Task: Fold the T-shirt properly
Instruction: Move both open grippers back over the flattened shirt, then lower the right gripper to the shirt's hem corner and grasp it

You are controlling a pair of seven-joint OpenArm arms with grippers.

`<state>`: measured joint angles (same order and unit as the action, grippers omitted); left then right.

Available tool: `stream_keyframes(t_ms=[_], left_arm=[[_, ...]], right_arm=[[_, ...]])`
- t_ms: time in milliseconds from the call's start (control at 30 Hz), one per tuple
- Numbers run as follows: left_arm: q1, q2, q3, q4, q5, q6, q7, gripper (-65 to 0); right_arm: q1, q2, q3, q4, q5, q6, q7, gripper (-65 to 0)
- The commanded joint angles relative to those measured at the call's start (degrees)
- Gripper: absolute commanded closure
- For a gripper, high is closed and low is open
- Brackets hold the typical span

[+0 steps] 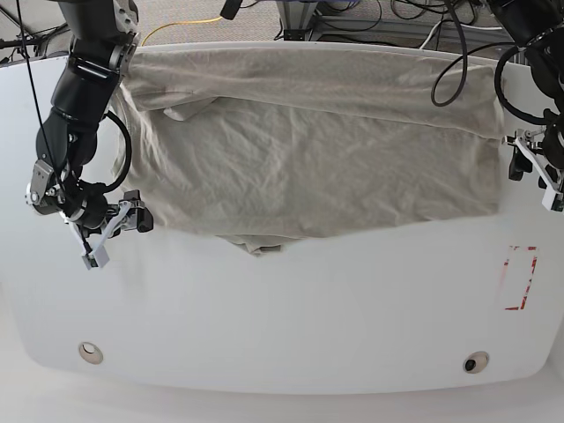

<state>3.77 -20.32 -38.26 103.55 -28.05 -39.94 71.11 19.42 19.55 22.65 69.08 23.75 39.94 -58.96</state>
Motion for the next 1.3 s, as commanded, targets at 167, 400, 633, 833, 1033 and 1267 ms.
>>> stream_keyframes(t_ms=[167, 400, 633, 833, 1033, 1267], left_arm=[[-0.6, 0.9, -0.1, 0.9, 3.8, -0.1, -0.8, -34.4], [-0.6, 1.8, -0.3, 0.7, 4.0, -0.1, -0.8, -34.4], [-0.6, 1.9, -0.2, 0.6, 4.0, -0.1, -0.8, -34.4], [-0.9, 1.9, 0.0, 0.5, 4.0, -0.1, -0.8, -34.4], [-0.9, 1.9, 0.2, 0.5, 4.0, -0.1, -0.8, -34.4], [-0.9, 2.0, 0.3, 0.4, 4.1, -0.1, -0.8, -34.4]], right_arm=[[7.1, 1.1, -4.9, -13.5, -4.4, 0.1, 10.4, -38.5], [7.0, -0.1, -5.0, -14.5, -3.7, 0.1, 9.6, -38.0], [4.8, -1.3, -5.0, -12.9, -4.0, 0.1, 7.8, -22.4], [1.6, -1.4, -5.1, -8.8, -3.7, 0.1, 7.4, -3.2], [-3.6, -1.4, -5.0, 5.0, -3.7, 0.1, 3.4, 0.0], [-9.4, -1.5, -5.0, 18.7, -3.7, 0.1, -1.8, -2.5]])
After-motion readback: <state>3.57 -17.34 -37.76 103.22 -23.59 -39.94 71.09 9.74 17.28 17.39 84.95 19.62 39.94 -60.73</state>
